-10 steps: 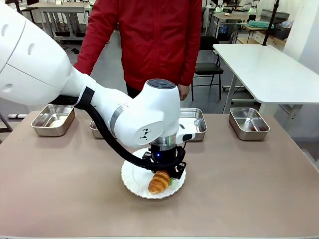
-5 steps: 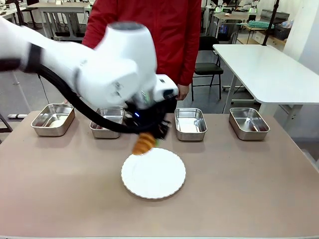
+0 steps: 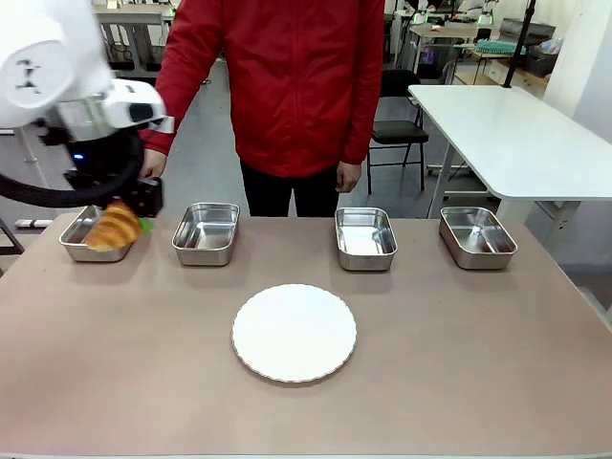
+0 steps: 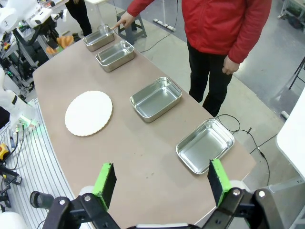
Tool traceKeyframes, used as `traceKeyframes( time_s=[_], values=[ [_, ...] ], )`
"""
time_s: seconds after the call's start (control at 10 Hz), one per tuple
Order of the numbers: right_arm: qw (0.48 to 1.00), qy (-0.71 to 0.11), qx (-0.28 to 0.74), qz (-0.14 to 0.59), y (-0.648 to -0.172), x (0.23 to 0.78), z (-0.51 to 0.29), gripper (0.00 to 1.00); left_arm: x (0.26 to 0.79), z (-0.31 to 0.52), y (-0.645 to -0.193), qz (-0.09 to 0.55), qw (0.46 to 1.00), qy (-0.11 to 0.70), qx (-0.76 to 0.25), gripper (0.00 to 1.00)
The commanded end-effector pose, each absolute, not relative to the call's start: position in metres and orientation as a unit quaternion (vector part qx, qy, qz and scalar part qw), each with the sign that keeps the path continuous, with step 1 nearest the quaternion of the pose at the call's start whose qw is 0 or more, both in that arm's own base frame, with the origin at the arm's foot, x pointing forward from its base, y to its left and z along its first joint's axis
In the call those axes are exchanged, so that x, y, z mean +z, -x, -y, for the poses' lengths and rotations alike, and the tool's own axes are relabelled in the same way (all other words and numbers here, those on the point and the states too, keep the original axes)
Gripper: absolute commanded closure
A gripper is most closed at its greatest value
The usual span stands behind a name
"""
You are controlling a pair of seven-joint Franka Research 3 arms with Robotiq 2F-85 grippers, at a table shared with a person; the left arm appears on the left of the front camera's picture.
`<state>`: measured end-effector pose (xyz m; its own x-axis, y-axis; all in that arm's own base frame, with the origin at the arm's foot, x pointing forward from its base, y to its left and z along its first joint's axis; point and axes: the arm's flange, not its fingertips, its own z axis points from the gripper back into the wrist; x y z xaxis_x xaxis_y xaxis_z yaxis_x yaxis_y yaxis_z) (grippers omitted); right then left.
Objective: Place the bread in the container.
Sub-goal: Place the Butter Roll into the Airtight Container indicated by the human.
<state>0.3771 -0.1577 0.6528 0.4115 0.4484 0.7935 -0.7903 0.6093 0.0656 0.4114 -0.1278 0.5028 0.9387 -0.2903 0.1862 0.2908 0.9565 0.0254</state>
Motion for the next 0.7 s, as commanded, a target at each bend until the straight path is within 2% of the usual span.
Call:
traceKeyframes(
  time_s=[0.0, 0.1, 0.4, 0.6],
  values=[
    [0.801, -0.225, 0.388, 0.396, -0.377, 0.655, 0.157, 0.0, 0.491, 0.135, -0.41, 0.112, 0.977, 0.069, -0.165, 0.51],
    [0.801, -0.225, 0.388, 0.396, -0.377, 0.655, 0.157, 0.0, 0.503, 0.128, -0.411, 0.094, 0.985, 0.001, -0.148, 0.51],
    [0.801, -0.225, 0.388, 0.396, -0.377, 0.655, 0.157, 0.0, 0.499, 0.121, -0.415, 0.1, 0.983, 0.021, -0.154, 0.5],
    [0.801, -0.225, 0.388, 0.396, -0.377, 0.655, 0.157, 0.0, 0.507, 0.055, -0.461, 0.083, 0.987, 0.02, -0.135, 0.5]
  ],
)
